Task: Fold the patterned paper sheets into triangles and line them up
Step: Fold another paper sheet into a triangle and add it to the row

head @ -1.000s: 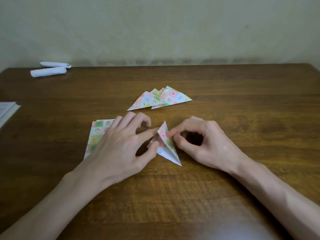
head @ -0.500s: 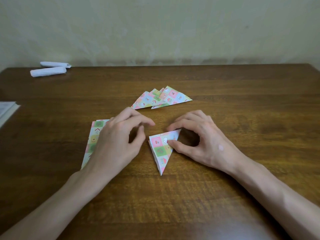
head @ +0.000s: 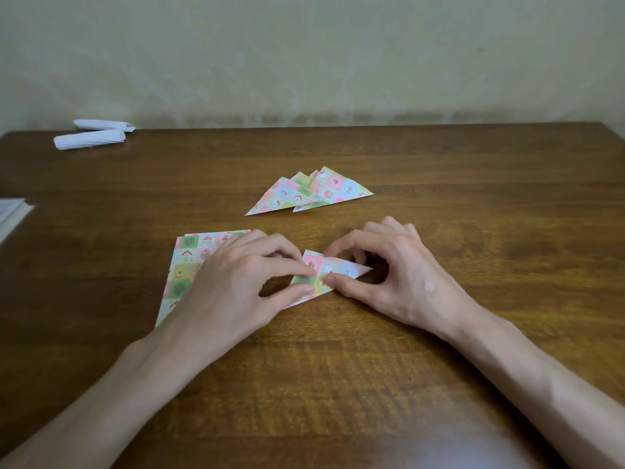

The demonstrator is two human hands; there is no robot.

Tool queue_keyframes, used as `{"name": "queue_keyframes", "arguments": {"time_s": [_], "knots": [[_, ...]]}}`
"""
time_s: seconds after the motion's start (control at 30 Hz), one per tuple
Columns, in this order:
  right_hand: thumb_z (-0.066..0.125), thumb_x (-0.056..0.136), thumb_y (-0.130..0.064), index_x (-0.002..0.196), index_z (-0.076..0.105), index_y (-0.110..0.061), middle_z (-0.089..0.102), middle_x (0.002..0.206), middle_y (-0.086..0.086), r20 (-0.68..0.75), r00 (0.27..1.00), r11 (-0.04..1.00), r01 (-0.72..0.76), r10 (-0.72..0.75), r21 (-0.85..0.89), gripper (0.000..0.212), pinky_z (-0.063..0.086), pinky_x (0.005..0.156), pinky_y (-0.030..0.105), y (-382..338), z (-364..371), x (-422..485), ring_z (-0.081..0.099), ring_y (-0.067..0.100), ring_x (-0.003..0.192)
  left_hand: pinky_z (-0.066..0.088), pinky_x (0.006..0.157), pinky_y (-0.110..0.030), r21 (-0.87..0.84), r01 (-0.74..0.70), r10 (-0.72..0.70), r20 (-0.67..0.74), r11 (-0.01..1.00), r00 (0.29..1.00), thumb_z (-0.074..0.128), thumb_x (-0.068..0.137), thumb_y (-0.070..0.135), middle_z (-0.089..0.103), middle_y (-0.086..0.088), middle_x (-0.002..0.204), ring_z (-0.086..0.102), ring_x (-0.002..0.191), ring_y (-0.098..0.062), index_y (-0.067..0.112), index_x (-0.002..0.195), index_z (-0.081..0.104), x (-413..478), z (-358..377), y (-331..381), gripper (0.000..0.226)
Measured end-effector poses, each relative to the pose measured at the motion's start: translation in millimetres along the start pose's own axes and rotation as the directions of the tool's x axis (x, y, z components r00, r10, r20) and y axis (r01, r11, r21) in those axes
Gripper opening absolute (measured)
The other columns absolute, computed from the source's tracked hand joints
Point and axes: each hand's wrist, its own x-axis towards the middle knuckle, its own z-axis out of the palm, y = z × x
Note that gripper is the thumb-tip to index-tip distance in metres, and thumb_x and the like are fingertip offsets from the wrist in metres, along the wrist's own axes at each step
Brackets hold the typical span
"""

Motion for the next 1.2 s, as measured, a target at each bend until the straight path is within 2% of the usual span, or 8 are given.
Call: {"name": "queue_keyframes", "arguments": {"time_s": [0.3,0.5,0.63,0.73,0.87,0.93,1.07,1.2], "knots": [[0.064,0.091,-0.061,0.111,0.076,-0.044,0.051,0.088,-0.02,0.009,1.0,0.998,0.019,-0.019,-0.06,0.029,0.035,0.082,0.033,-2.9,1.1,-0.4,0.045,0.006,0.089,0.051,0.089,-0.043,0.076,-0.065,0.06,0.067,0.995,0.996,0.064,0.093,0.046,0.068,0.022,0.114,0.061,0.106,-0.005,0.036,0.114,0.078,-1.3,-4.3,-2.7,0.027],[0.06,0.091,-0.063,0.11,0.077,-0.043,0.05,0.088,-0.02,0.017,1.0,0.995,0.006,-0.004,-0.103,0.032,0.033,0.078,0.031,-6.2,1.0,-0.6,0.04,0.004,0.086,0.045,0.101,-0.038,-0.033,-0.02,0.025,0.139,0.999,0.99,0.067,0.09,0.056,0.065,0.029,0.12,0.058,0.115,-0.001,0.044,0.116,0.076,0.2,-10.0,-12.3,0.03],[0.058,0.086,-0.065,0.099,0.078,-0.04,0.05,0.088,-0.019,0.001,1.0,0.994,-0.029,0.029,-0.101,0.034,0.034,0.08,0.032,-10.1,2.9,0.1,0.04,0.006,0.088,0.033,0.103,-0.025,-0.061,-0.002,0.014,0.196,0.998,0.98,0.064,0.084,0.07,0.062,0.038,0.123,0.05,0.124,0.008,0.052,0.111,0.074,2.7,-14.5,-20.1,0.034],[0.059,0.077,-0.074,0.089,0.068,-0.041,0.047,0.088,-0.02,-0.011,0.997,0.993,-0.076,0.075,-0.086,0.036,0.029,0.078,0.029,-15.7,7.3,0.6,0.039,0.005,0.088,0.026,0.102,-0.016,-0.064,0.01,0.005,0.236,0.998,0.972,0.065,0.079,0.071,0.057,0.044,0.127,0.042,0.13,0.009,0.058,0.112,0.07,3.9,-17.9,-23.1,0.036],[0.06,0.067,-0.082,0.085,0.055,-0.038,0.043,0.087,-0.02,-0.016,0.99,0.987,-0.138,0.137,-0.081,0.048,0.031,0.08,0.03,-21.4,14.7,1.8,0.04,0.007,0.089,0.025,0.106,-0.023,-0.077,0.026,-0.004,0.28,0.997,0.96,0.07,0.077,0.066,0.055,0.044,0.13,0.04,0.135,0.0,0.056,0.114,0.07,4.8,-21.0,-24.6,0.038],[0.059,0.065,-0.084,0.085,0.051,-0.038,0.042,0.088,-0.021,-0.001,0.987,0.982,-0.158,0.159,-0.102,0.05,0.027,0.078,0.03,-24.0,16.1,3.8,0.038,0.008,0.09,0.025,0.107,-0.028,-0.081,0.027,-0.003,0.285,0.996,0.958,0.072,0.077,0.065,0.056,0.042,0.129,0.04,0.136,-0.003,0.055,0.114,0.07,4.8,-21.5,-24.2,0.038],[0.061,0.065,-0.082,0.087,0.047,-0.04,0.04,0.091,-0.023,0.038,0.981,0.974,-0.182,0.189,-0.138,0.05,0.022,0.08,0.028,-26.8,15.8,7.1,0.036,0.008,0.092,0.025,0.113,-0.039,-0.148,0.083,-0.031,0.325,0.985,0.945,0.074,0.076,0.062,0.057,0.041,0.13,0.037,0.137,0.001,0.054,0.114,0.071,5.8,-24.1,-25.2,0.04],[0.054,0.065,-0.083,0.089,0.045,-0.04,0.038,0.091,-0.02,0.012,0.985,0.969,-0.164,0.169,-0.184,0.05,0.024,0.08,0.029,-29.6,19.8,5.0,0.035,0.009,0.09,0.033,0.115,-0.05,-0.249,0.111,-0.027,0.318,0.962,0.948,0.075,0.083,0.052,0.062,0.035,0.128,0.041,0.136,-0.007,0.049,0.112,0.074,5.9,-23.0,-27.5,0.029]]}}
